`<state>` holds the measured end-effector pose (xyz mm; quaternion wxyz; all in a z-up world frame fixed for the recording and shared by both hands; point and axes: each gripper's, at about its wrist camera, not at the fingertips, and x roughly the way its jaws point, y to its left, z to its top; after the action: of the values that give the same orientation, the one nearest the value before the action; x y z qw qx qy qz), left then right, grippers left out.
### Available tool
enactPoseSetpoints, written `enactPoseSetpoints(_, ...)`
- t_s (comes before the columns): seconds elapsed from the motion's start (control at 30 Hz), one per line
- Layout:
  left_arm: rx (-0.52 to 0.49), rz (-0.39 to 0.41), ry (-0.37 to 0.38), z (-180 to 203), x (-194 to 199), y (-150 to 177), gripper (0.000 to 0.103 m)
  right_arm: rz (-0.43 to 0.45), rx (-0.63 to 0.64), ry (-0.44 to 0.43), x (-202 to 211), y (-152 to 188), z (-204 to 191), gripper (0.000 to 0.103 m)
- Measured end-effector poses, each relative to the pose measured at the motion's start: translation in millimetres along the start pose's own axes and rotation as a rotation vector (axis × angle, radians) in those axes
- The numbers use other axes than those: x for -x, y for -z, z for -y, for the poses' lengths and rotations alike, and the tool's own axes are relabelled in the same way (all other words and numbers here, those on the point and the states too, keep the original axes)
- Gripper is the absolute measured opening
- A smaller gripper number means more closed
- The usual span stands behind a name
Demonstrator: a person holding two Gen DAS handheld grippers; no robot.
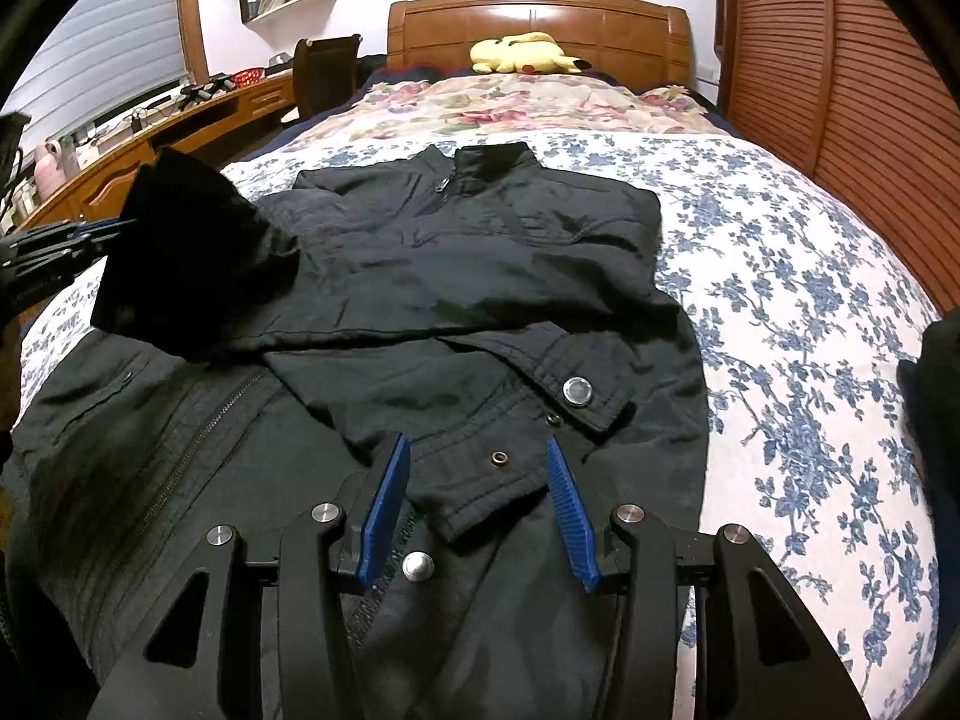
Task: Fold large clothes
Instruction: 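Grasp the black jacket's side edge with the left tool, then fold the held side edge over the jacket body with the left tool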
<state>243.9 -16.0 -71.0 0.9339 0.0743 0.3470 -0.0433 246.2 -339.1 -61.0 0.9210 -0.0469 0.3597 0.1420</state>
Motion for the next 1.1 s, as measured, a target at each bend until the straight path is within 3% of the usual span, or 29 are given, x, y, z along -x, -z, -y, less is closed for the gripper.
enactPoseSetpoints(0.4,0.052,-0.065,-0.026,-25,-5,38,0.012,-0.021,0.014,0.000,-10,-1,-2,0.049)
enactPoseSetpoints(0.53,0.066,-0.075,0.017,-31,2,47,0.035,-0.023,0.021,-0.001,-12,-1,-2,0.049)
enactPoseSetpoints(0.93,0.044,-0.171,0.052,-24,-12,71,0.040,-0.028,0.027,-0.002,-14,0,-2,0.049)
enactPoseSetpoints(1.1,0.049,-0.193,0.012,-22,-20,75,0.046,-0.027,0.029,-0.004,-14,0,-3,0.049)
